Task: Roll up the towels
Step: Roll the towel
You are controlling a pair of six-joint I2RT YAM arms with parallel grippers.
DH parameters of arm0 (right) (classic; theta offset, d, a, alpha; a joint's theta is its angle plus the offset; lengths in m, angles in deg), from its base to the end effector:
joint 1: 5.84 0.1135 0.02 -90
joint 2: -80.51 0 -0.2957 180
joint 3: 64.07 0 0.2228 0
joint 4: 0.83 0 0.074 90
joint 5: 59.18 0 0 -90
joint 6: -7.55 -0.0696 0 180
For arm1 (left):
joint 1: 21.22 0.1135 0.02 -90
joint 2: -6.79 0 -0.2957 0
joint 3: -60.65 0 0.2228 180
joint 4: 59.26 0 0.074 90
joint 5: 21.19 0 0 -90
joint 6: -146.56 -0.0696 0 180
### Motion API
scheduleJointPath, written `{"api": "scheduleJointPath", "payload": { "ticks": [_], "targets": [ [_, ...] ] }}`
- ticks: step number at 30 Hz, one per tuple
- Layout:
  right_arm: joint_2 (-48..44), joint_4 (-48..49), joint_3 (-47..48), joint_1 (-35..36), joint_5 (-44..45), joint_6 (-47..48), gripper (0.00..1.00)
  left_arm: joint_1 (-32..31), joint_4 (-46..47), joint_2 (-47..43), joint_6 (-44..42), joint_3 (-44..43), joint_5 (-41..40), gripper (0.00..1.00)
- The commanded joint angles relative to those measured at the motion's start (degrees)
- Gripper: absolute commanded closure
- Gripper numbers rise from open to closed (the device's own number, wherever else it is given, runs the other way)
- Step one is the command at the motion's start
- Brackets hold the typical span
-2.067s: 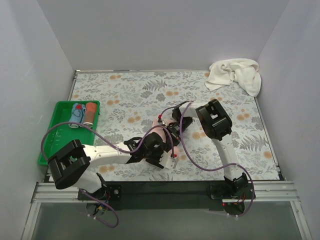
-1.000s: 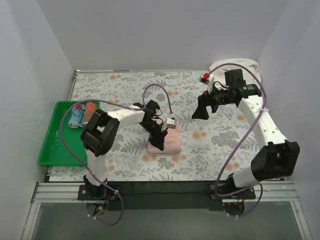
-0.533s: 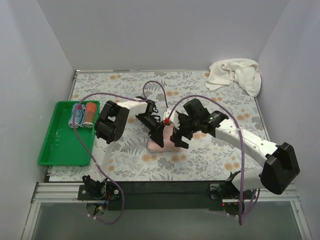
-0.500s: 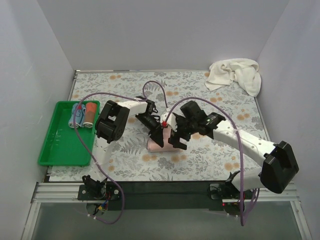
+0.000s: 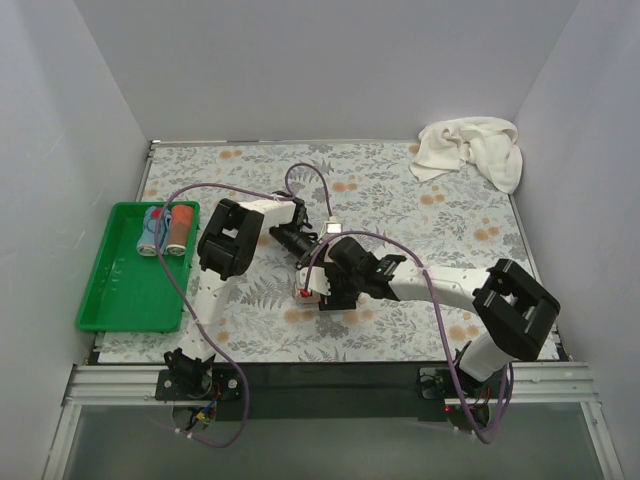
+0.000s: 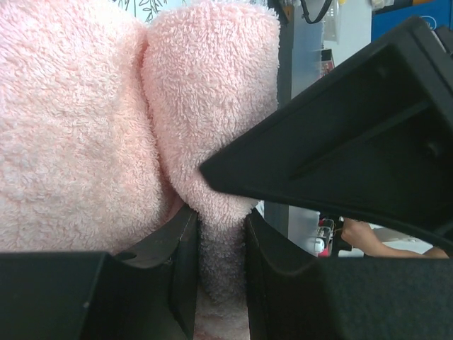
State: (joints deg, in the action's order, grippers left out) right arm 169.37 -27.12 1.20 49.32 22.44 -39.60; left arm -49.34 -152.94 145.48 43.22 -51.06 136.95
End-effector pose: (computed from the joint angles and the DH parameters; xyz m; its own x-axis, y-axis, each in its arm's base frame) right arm 0.1690 0.2605 0.2107 0.2684 -0.7921 -0.5482 -0.9317 -0.0690 -0.3565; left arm 0.3133 -0.2407 0.1217 -0.7940 0.5217 0.3120 -0.0603 0.4430 -0.8945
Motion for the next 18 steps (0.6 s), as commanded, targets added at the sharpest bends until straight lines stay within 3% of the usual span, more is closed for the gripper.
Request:
{"api": "scheduleJointPath", "payload": {
  "ticks": [1, 2, 3, 5, 6, 13, 14, 18],
  "targets": [
    [2.36, 3.47, -2.09, 0.39, -0.41, 0.66, 0.43, 0.70, 9.42, 4.31, -5.38, 2.66, -18.75, 0.91],
    [3.42, 3.38, -2.45, 0.39, -0.58, 0.66, 0.48, 0.70, 9.68, 3.87, -5.29, 2.93, -18.48, 0.90],
    [3.60, 3.12, -2.80, 0.39, -1.02, 0.48, 0.63, 0.78, 9.94, 3.00, -5.20, 3.19, -18.48, 0.87],
    [3.43, 2.42, -3.24, 0.30, -3.20, 0.31, 0.81, 0.96, 11.43, 1.68, -3.80, 4.42, -19.00, 0.82],
    [3.25, 0.94, -3.24, 0.30, -4.00, 0.13, 0.98, 1.40, 12.14, -0.07, -3.36, 4.86, -19.18, 0.77],
    [5.79, -12.07, 1.50, -0.14, -12.00, 0.48, 0.99, 5.44, 13.29, -8.24, -1.07, 4.52, -21.38, 0.56],
    [6.93, -13.57, 2.29, -0.57, -14.27, 0.57, 0.99, 6.23, 13.03, -9.22, -1.16, 3.29, -21.21, 0.34],
    [8.87, -19.89, 5.63, -2.68, -19.73, -0.57, 0.99, 11.49, 12.41, -13.44, -2.04, 0.13, -21.12, 0.32]
  ]
}}
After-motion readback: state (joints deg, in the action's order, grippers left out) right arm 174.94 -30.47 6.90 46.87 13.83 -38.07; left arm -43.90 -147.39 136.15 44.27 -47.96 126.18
